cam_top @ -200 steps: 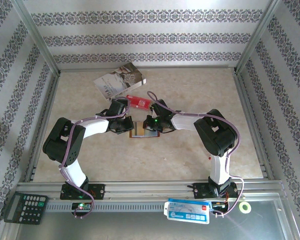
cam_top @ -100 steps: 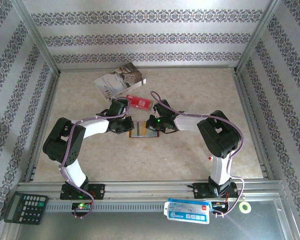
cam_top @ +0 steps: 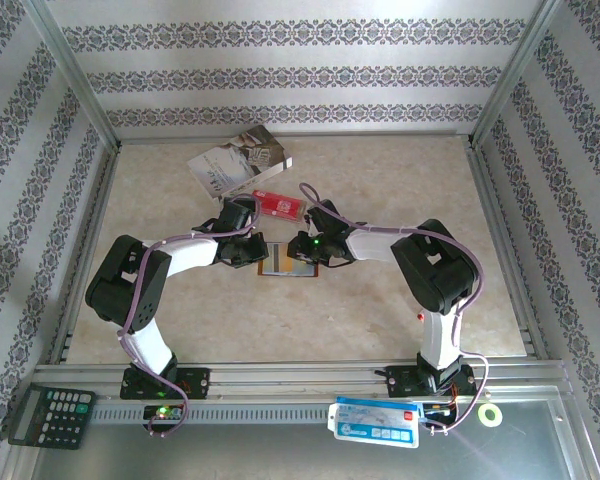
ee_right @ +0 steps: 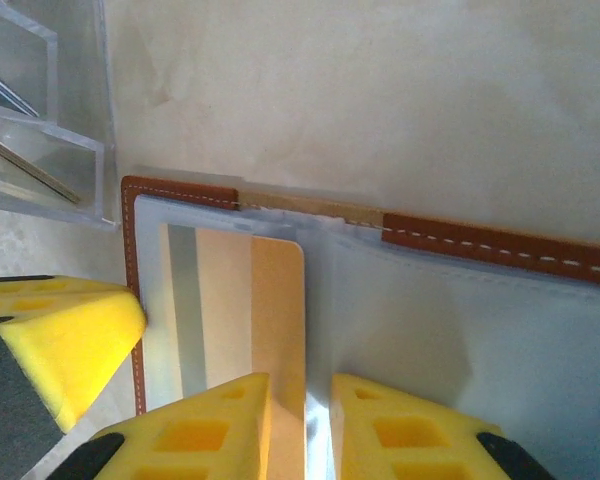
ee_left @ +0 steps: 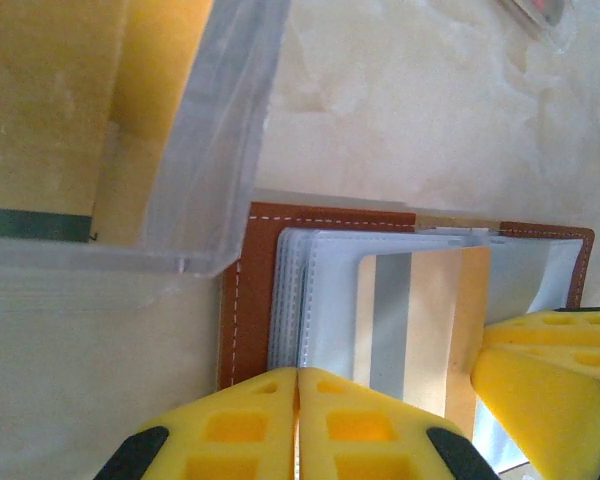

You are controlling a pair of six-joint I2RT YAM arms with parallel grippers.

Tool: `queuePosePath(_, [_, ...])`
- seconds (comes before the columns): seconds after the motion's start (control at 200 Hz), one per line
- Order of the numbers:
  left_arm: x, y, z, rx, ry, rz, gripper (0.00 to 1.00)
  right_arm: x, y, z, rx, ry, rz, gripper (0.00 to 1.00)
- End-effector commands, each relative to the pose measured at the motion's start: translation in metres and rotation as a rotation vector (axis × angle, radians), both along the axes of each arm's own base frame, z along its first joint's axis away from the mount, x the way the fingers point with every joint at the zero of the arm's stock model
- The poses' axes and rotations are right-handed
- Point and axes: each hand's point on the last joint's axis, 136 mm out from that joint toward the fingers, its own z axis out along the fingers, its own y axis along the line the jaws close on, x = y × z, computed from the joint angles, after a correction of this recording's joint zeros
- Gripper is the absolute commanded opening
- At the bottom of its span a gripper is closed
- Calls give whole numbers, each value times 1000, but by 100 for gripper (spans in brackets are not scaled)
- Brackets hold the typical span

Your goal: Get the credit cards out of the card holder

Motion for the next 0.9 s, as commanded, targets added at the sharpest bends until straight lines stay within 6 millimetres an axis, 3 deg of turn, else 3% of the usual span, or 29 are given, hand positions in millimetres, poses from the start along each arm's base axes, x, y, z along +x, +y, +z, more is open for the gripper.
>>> queuePosePath(0.0, [-18, 9, -23, 75, 75, -17, 8, -5, 6, -11, -5, 35, 17, 23])
queuePosePath(0.415, [-19, 9, -25, 82, 80, -24, 8, -5, 6, -12, 11, 45, 10, 14])
queuePosePath(0.744, [-16, 11, -15, 101, 59, -36, 14, -2, -35, -3, -10, -12, -109, 5])
queuePosePath(0.894, [-11, 6, -2, 79, 37, -43, 17, 1, -40, 9, 43, -61, -133, 0])
